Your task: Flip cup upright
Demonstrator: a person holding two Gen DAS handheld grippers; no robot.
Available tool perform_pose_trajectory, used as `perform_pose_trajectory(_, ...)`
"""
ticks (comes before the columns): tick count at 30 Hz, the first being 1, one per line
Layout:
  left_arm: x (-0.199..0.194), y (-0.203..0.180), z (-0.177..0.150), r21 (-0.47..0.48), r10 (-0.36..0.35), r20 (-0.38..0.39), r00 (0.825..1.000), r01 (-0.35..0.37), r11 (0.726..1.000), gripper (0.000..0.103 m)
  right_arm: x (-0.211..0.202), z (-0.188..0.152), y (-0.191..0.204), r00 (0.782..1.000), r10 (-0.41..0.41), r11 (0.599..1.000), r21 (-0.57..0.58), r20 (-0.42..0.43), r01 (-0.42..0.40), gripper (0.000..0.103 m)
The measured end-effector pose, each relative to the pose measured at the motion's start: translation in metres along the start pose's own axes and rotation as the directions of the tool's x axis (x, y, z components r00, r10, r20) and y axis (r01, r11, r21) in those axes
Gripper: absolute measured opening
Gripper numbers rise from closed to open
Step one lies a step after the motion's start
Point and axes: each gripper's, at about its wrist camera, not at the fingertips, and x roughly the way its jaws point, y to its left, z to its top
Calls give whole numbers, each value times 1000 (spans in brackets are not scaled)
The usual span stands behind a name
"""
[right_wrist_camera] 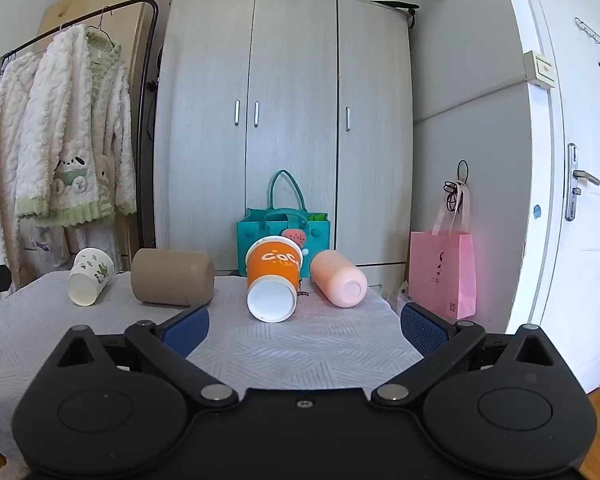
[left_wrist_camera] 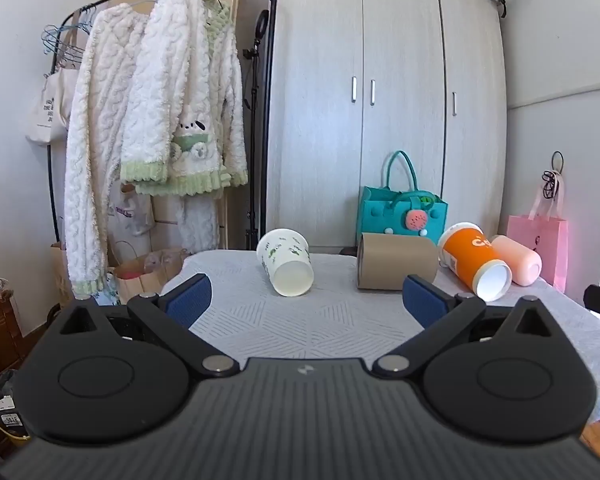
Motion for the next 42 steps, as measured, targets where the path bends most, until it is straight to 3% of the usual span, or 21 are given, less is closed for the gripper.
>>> perform_pose_trajectory(7,-8,-6,-7,9,2,34,999,-2,1000,103,0,6,-2,1000,0,1000,3,8,0,103)
perform_pose_trajectory(26,-5,2,-9,-10,-49,13,999,49,999,103,4,0,-3,1000,-16,1000,-8,12,16,103)
perform_pose_trajectory(42,-6,0,-13,-19,-40,16,999,41,999,103,4,-1,-3,1000,-15,1000,-12,15,15,103)
